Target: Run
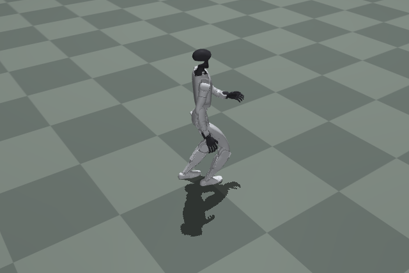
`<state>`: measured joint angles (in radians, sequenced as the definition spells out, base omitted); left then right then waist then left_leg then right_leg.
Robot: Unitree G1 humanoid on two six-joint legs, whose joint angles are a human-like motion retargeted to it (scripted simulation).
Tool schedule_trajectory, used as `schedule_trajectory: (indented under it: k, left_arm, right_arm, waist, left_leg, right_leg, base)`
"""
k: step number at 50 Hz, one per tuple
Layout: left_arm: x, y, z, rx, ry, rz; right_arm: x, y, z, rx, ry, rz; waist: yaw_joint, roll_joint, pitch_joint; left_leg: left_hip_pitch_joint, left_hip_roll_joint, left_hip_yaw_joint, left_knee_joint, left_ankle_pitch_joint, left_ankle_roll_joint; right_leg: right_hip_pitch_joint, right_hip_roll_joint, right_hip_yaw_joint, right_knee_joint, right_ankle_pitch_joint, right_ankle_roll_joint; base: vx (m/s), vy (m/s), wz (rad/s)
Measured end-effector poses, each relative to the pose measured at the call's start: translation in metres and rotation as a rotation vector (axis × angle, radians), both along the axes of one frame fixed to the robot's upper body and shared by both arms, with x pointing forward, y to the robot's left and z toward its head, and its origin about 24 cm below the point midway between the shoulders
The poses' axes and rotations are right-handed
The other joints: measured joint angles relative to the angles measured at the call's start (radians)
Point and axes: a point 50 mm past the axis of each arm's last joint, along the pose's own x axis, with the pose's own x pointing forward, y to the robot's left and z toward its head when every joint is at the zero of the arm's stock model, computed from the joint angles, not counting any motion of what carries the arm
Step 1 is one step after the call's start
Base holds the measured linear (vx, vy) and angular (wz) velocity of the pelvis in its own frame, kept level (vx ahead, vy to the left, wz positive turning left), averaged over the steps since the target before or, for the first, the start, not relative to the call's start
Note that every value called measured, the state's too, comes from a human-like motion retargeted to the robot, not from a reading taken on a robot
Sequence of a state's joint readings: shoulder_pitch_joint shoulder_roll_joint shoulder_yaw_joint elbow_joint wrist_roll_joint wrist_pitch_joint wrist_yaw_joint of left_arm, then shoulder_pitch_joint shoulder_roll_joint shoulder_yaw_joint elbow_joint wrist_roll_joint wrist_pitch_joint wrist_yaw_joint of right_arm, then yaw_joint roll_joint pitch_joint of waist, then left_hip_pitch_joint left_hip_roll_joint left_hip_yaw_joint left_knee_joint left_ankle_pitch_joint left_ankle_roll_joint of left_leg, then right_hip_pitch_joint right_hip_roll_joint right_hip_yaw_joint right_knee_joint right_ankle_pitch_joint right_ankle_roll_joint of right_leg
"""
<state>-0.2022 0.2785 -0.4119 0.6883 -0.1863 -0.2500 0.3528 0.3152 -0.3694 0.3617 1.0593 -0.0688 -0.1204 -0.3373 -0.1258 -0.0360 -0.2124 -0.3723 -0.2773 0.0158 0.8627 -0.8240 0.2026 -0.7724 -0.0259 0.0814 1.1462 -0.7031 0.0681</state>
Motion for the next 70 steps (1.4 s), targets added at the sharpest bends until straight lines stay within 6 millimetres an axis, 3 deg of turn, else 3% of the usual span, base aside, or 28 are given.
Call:
schedule_trajectory:
  k: [4, 10, 20, 25, 28, 30, 33, 35, 38, 42, 45, 50, 53, 57, 60, 63, 70]
  left_arm:
    - [-0.014, -0.014, -0.020, -0.016, 0.103, -0.066]
    - [-0.055, -0.018, -0.059, -0.001, 0.315, -0.114]
    - [-0.140, 0.023, -0.104, 0.032, 0.652, 0.000]
    - [-0.167, 0.043, -0.110, -0.003, 0.719, 0.133]
    - [-0.178, 0.052, -0.110, -0.045, 0.727, 0.231]
    - [-0.174, 0.055, -0.108, -0.079, 0.693, 0.284]
    - [-0.161, 0.051, -0.103, -0.145, 0.620, 0.326]
    - [-0.152, 0.044, -0.099, -0.195, 0.575, 0.344]
    - [-0.142, 0.034, -0.094, -0.276, 0.520, 0.364]
    - [-0.144, 0.027, -0.092, -0.365, 0.491, 0.392]
    - [-0.154, 0.028, -0.093, -0.398, 0.501, 0.417]
    - [-0.173, 0.048, -0.097, -0.355, 0.563, 0.445]
    - [-0.186, 0.065, -0.100, -0.284, 0.614, 0.475]
    - [-0.185, 0.094, -0.100, -0.144, 0.659, 0.560]
    - [-0.160, 0.107, -0.095, -0.066, 0.638, 0.603]
    - [-0.128, 0.102, -0.088, -0.038, 0.571, 0.574]
    - [-0.061, 0.053, -0.061, -0.047, 0.347, 0.322]
  right_arm:
    - [0.012, 0.015, -0.004, 0.054, -0.030, -0.008]
    - [0.055, 0.036, -0.002, 0.158, -0.161, 0.025]
    - [0.131, 0.040, 0.029, 0.254, -0.429, 0.113]
    - [0.142, 0.038, 0.035, 0.240, -0.467, 0.145]
    - [0.137, 0.038, 0.031, 0.219, -0.437, 0.157]
    - [0.133, 0.037, 0.027, 0.199, -0.406, 0.162]
    - [0.125, 0.033, 0.020, 0.166, -0.353, 0.161]
    - [0.121, 0.030, 0.017, 0.139, -0.323, 0.159]
    - [0.116, 0.024, 0.013, 0.097, -0.288, 0.140]
    - [0.118, 0.018, 0.015, 0.072, -0.296, 0.103]
    - [0.123, 0.018, 0.019, 0.083, -0.335, 0.091]
    - [0.139, 0.027, 0.028, 0.134, -0.392, 0.147]
    - [0.145, 0.034, 0.032, 0.160, -0.413, 0.184]
    - [0.149, 0.043, 0.030, 0.181, -0.404, 0.208]
    - [0.150, 0.051, 0.025, 0.202, -0.379, 0.211]
    - [0.144, 0.054, 0.019, 0.226, -0.339, 0.201]
    - [0.129, 0.039, 0.015, 0.217, -0.311, 0.124]
  waist:
    - [0.008, 0.013, 0.002]
    - [0.014, 0.016, 0.006]
    - [0.007, -0.006, 0.042]
    - [0.025, 0.002, 0.085]
    - [0.060, 0.049, 0.117]
    - [0.095, 0.106, 0.144]
    - [0.127, 0.147, 0.173]
    - [0.149, 0.162, 0.190]
    - [0.180, 0.162, 0.209]
    - [0.214, 0.147, 0.228]
    - [0.223, 0.121, 0.237]
    - [0.183, 0.044, 0.238]
    - [0.139, 0.011, 0.246]
    - [0.080, -0.039, 0.259]
    - [0.053, -0.064, 0.280]
    - [0.013, -0.077, 0.261]
    - [-0.100, -0.034, 0.162]
  left_leg:
    - [-0.001, 0.013, -0.013, 0.038, -0.015, -0.002]
    - [0.003, 0.010, -0.032, 0.043, -0.013, -0.011]
    - [0.067, -0.011, -0.071, 0.028, -0.009, -0.033]
    - [0.126, 0.018, -0.097, 0.088, -0.017, -0.063]
    - [0.139, 0.081, -0.125, 0.209, -0.013, -0.113]
    - [0.139, 0.161, -0.134, 0.331, 0.008, -0.162]
    - [0.078, 0.287, -0.083, 0.547, 0.110, -0.180]
    - [0.010, 0.331, -0.066, 0.669, 0.160, -0.169]
    - [-0.107, 0.336, -0.053, 0.753, 0.142, -0.117]
    - [-0.231, 0.229, -0.072, 0.656, 0.095, -0.080]
    - [-0.284, 0.083, -0.138, 0.467, 0.113, -0.103]
    - [-0.297, -0.164, -0.309, 0.193, 0.235, -0.162]
    - [-0.288, -0.203, -0.306, 0.219, 0.231, -0.145]
    - [-0.255, -0.134, -0.191, 0.276, 0.109, -0.072]
    - [-0.210, -0.036, -0.091, 0.284, 0.044, -0.049]
    - [-0.176, 0.041, 0.006, 0.219, 0.037, -0.053]
    - [-0.039, 0.175, 0.235, -0.092, 0.097, -0.116]
  right_leg:
    - [-0.011, 0.028, 0.000, 0.013, 0.007, -0.009]
    - [-0.045, 0.033, -0.017, 0.061, 0.036, -0.004]
    - [-0.085, 0.013, -0.042, 0.166, 0.073, 0.011]
    - [-0.002, 0.027, -0.082, 0.146, 0.041, -0.013]
    - [0.078, 0.095, -0.127, 0.097, 0.012, -0.043]
    - [0.138, 0.171, -0.164, 0.051, 0.005, -0.066]
    - [0.193, 0.218, -0.189, 0.019, -0.027, -0.093]
    - [0.220, 0.236, -0.190, 0.001, -0.044, -0.102]
    - [0.261, 0.239, -0.163, -0.032, -0.050, -0.086]
    - [0.318, 0.230, -0.092, -0.081, 0.002, -0.027]
    - [0.344, 0.220, -0.013, -0.101, 0.059, 0.028]
    - [0.340, 0.208, 0.153, -0.052, 0.098, 0.089]
    - [0.336, 0.227, 0.208, 0.044, 0.066, 0.096]
    - [0.319, 0.225, 0.197, 0.186, 0.059, 0.126]
    - [0.264, 0.175, 0.122, 0.297, 0.128, 0.133]
    - [0.175, 0.045, 0.029, 0.349, 0.109, 0.094]
    - [0.025, -0.288, -0.175, 0.242, 0.057, 0.021]
  base:
    - [0.00, 0.00, 0.00]
    - [0.02, -0.01, -0.03]
    - [0.09, -0.07, -0.15]
    - [0.18, -0.11, -0.34]
    - [0.24, -0.09, -0.63]
    - [0.27, -0.05, -0.72]
    - [0.26, -0.02, -0.38]
    - [0.26, -0.01, -0.42]
    - [0.30, -0.01, -0.64]
    - [0.34, -0.01, -1.29]
    - [0.34, -0.04, -1.87]
    - [0.30, -0.06, -2.10]
    - [0.23, -0.05, -2.09]
    - [0.21, -0.04, -2.18]
    - [0.15, -0.04, -2.39]
    - [0.11, -0.04, -2.15]
    - [0.14, -0.12, -1.96]
